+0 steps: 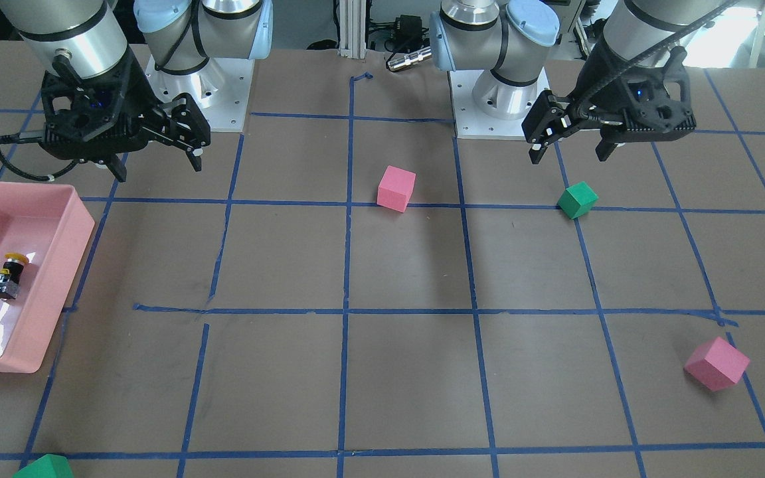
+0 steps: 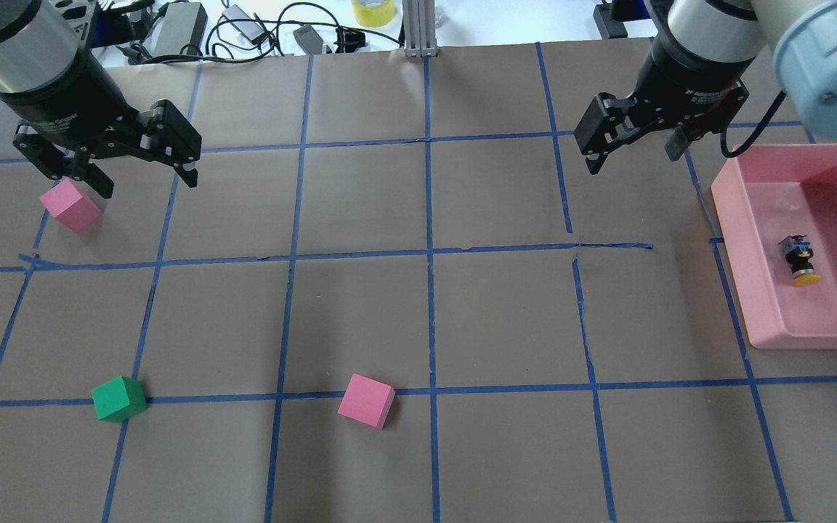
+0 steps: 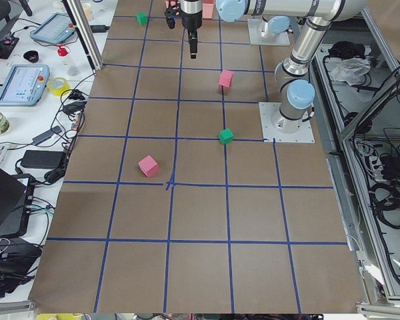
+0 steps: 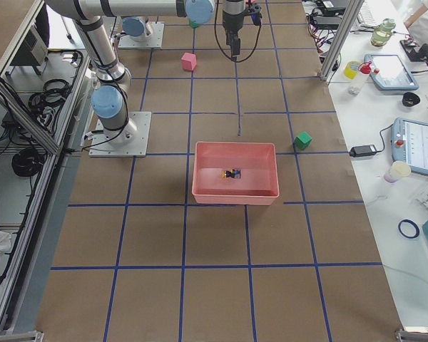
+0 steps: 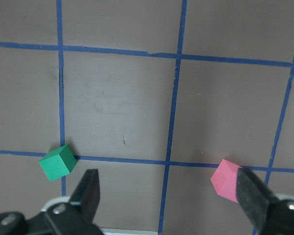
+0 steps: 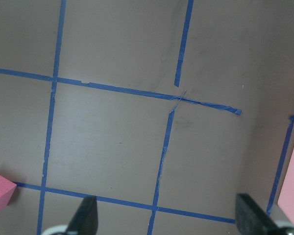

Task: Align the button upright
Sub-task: 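Move the right gripper over the pink bin toward the push-button switch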

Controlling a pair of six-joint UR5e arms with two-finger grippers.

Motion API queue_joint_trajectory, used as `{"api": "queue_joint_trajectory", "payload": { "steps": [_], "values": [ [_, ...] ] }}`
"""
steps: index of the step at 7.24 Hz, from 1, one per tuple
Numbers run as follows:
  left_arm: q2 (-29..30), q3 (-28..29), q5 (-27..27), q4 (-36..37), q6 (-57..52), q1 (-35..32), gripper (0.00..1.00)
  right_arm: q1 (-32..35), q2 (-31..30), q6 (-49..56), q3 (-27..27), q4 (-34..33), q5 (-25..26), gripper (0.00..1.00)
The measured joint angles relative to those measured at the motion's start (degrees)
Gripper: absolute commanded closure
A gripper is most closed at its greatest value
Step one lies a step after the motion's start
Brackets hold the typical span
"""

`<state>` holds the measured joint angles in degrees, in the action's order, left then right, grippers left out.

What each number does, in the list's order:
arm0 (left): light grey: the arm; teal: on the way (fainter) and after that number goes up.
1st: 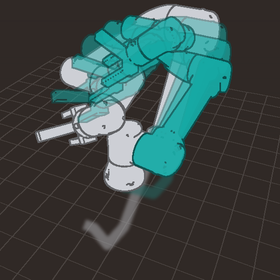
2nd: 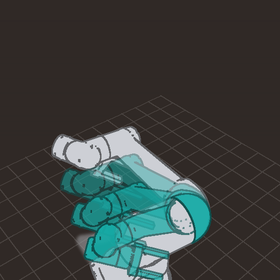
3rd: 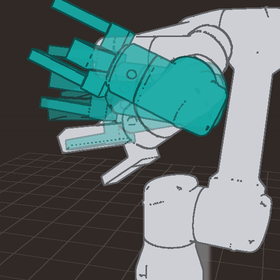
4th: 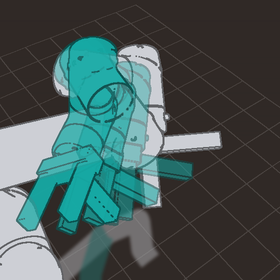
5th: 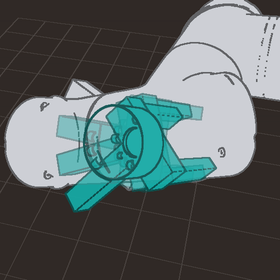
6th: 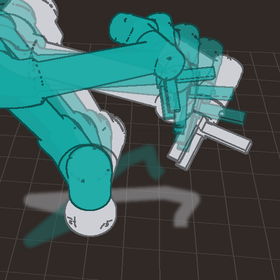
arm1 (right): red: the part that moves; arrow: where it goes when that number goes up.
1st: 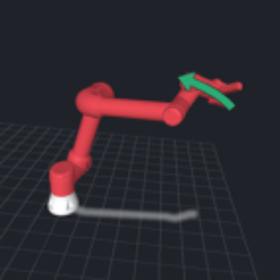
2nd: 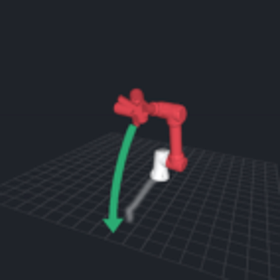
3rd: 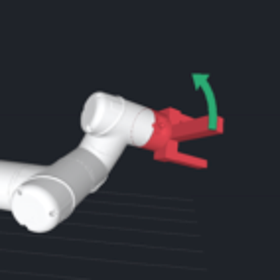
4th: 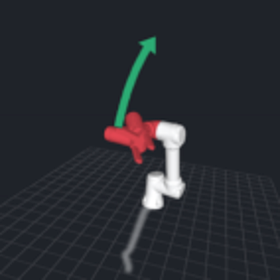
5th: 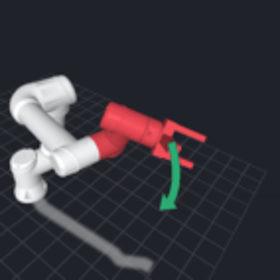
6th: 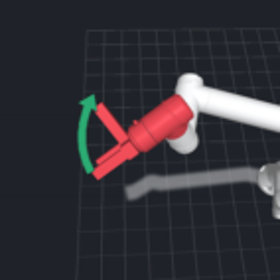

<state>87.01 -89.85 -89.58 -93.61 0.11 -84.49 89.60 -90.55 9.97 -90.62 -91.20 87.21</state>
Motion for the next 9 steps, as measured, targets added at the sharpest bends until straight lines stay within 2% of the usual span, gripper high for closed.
{"api": "queue_joint_trajectory", "payload": {
  "steps": [2, 4, 6, 8, 9],
  "values": [
    [0.4, -0.3, -0.3, 0.6, 0.3, 0.2, 0.00, -0.8, 0.3, 2.3, 0.0, -0.3, 0.3, 0.00],
    [0.5, -0.5, -0.9, 0.4, 0.4, 0.2, 0.00, -5.2, 0.8, 6.4, -0.1, -0.5, 0.3, 0.00],
    [0.5, -0.6, -1.1, 0.3, 0.3, 0.2, 0.00, -15.7, 2.4, 11.4, -0.4, -1.4, 0.2, 0.00],
    [0.5, -0.7, -0.9, 0.3, 0.3, 0.2, 0.00, -27.4, 9.2, 21.4, -1.3, -7.9, 0.0, 0.00],
    [0.5, -0.7, -0.8, 0.2, 0.3, 0.1, 0.00, -31.0, 12.4, 25.1, -2.8, -12.6, -0.2, 0.00]
  ]
}}
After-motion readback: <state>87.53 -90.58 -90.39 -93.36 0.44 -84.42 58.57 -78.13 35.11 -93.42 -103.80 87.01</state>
